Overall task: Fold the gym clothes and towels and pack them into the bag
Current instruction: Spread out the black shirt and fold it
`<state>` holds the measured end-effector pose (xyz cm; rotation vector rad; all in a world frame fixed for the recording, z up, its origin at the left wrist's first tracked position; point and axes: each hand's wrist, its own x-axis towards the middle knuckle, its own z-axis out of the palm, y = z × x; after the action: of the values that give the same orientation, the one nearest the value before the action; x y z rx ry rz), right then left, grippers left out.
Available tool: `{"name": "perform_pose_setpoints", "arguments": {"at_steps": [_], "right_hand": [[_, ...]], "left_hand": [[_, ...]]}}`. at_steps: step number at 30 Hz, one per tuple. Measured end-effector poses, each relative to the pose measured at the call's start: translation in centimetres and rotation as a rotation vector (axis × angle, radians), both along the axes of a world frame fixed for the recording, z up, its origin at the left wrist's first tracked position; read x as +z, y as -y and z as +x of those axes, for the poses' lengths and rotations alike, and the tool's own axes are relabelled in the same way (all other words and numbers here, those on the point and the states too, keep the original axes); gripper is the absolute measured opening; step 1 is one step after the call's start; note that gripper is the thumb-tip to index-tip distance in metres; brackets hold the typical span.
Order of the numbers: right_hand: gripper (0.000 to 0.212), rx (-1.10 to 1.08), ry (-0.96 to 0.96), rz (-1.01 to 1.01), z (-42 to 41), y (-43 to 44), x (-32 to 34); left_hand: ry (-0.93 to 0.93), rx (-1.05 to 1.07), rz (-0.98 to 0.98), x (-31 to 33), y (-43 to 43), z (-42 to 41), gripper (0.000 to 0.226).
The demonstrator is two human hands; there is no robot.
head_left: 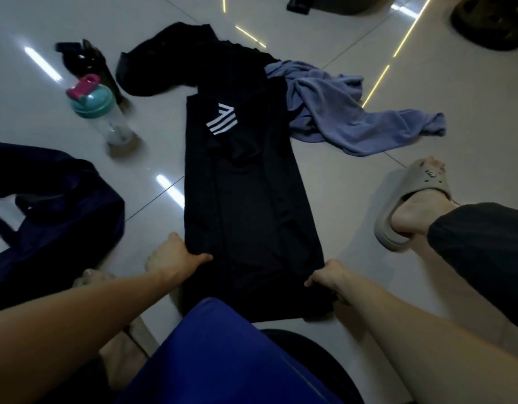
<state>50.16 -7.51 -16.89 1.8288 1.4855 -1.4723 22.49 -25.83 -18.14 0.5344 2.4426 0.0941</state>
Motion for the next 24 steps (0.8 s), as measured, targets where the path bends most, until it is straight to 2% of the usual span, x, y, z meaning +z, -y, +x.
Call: {"name": "perform_pose_setpoints", "arguments": {"at_steps": [1, 3, 6, 8, 11, 14, 17, 18, 21, 22, 24], "right_hand": [[0.048, -0.001, 0.010, 0.007, -0.3, 0.0, 0.1], [0.050, -0.004, 0.025, 0.020, -0.8, -0.2, 0.3], [0.037, -0.030, 0.016, 0.016, -1.8, -0.4, 1.1], [0.016, -0.039, 0.014, 0.005, -2.4, -0.7, 2.2], [0.014, -0.097, -0.010, 0.004, -2.9, -1.5, 3.1], [0.007, -0.155, -0.064, 0.008, -3.4, -2.5, 4.4], [0.005, -0.170, -0.115, 0.060, -4.0, -3.5, 5.6], [0.012, -0.174, -0.142, 0.078, -4.2, -3.8, 6.0], [0.052, -0.172, -0.276, 0.111, -5.1, -5.1, 6.9], [0.049, -0.164, -0.303, 0.119, -5.4, -5.4, 7.4], [0.026, -0.134, -0.308, 0.114, -6.0, -6.3, 8.6]], "left_hand": [[0.073, 0.060, -0.012, -0.1, 0.6, 0.4, 0.077], [0.209, 0.114, -0.018, 0.0, 0.9, 1.5, 0.061], [0.361, 0.177, -0.020, 0.1, 0.9, 2.9, 0.041], [0.465, 0.267, 0.063, 0.5, 0.8, 3.2, 0.026], [0.567, 0.410, 0.296, 1.6, 0.7, 2.5, 0.006], [0.572, 0.505, 0.411, 2.3, 0.3, 1.0, 0.014], [0.555, 0.566, 0.408, 2.7, -0.5, -0.2, 0.018], [0.550, 0.582, 0.407, 3.0, -0.9, -0.5, 0.019], [0.537, 0.573, 0.428, 4.4, -2.4, -1.6, 0.018], [0.555, 0.560, 0.431, 5.1, -2.9, -1.9, 0.018], [0.629, 0.506, 0.415, 7.1, -3.8, -2.6, 0.013]]}}
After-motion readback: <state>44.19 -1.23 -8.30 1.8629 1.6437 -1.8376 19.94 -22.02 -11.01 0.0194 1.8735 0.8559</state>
